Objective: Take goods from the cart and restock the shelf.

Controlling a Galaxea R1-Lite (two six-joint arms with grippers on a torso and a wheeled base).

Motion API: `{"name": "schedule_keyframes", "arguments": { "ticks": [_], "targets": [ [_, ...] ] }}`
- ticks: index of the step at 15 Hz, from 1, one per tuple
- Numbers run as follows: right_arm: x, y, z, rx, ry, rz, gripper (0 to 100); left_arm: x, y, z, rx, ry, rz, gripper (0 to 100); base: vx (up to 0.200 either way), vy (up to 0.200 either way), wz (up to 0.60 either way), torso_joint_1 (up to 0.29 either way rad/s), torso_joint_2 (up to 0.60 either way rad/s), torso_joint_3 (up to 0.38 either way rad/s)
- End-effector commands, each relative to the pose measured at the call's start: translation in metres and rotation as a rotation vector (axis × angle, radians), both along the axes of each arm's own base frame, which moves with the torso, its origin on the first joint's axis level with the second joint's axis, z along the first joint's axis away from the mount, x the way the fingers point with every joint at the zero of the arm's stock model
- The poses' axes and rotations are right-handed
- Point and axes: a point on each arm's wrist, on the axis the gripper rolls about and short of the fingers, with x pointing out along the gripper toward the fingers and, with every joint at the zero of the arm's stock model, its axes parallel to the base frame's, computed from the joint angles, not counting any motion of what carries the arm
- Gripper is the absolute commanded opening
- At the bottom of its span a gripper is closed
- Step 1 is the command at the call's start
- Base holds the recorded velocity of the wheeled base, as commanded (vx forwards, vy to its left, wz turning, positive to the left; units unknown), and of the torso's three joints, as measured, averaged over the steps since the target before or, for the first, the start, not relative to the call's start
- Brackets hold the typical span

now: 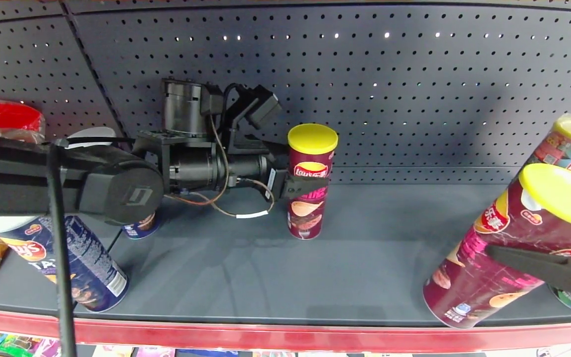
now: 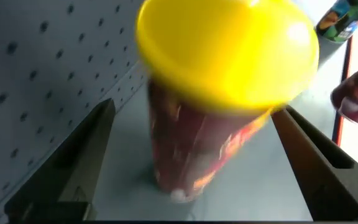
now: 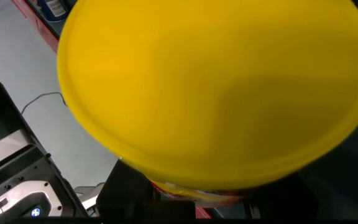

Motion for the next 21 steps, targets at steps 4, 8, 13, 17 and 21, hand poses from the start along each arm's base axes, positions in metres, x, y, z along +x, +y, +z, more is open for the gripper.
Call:
{"name": "schedule_keyframes", "arguments": {
  "ticks": [4,8,13,17,21],
  "targets": [
    [0.000,0.000,0.000,0.001,-0.002,-0.003,0,0.013,-0.018,-0.004,-0.007,-0.009,-0.021,100,0.000,0.000,0.00,0.000,0.00,0.000],
    [0.000,0.000,0.000,0.009,0.008,-0.009,0,0.017,-0.026,-0.007,-0.008,-0.009,-0.032,0,0.000,0.000,0.00,0.000,0.00,0.000],
    [0.000,0.000,0.000,0.009,0.007,-0.009,0,-0.006,-0.031,0.010,-0.045,0.001,-0.058,0,0.000,0.000,0.00,0.000,0.00,0.000],
    [0.000,0.000,0.001,0.010,0.005,-0.007,0,-0.053,-0.023,0.020,-0.049,0.032,-0.103,0,0.000,0.000,0.00,0.000,0.00,0.000],
    [0.001,0.000,0.001,0.010,0.007,-0.007,0,-0.086,-0.013,0.005,0.002,0.075,-0.100,0,0.000,0.000,0.00,0.000,0.00,0.000]
  ]
}}
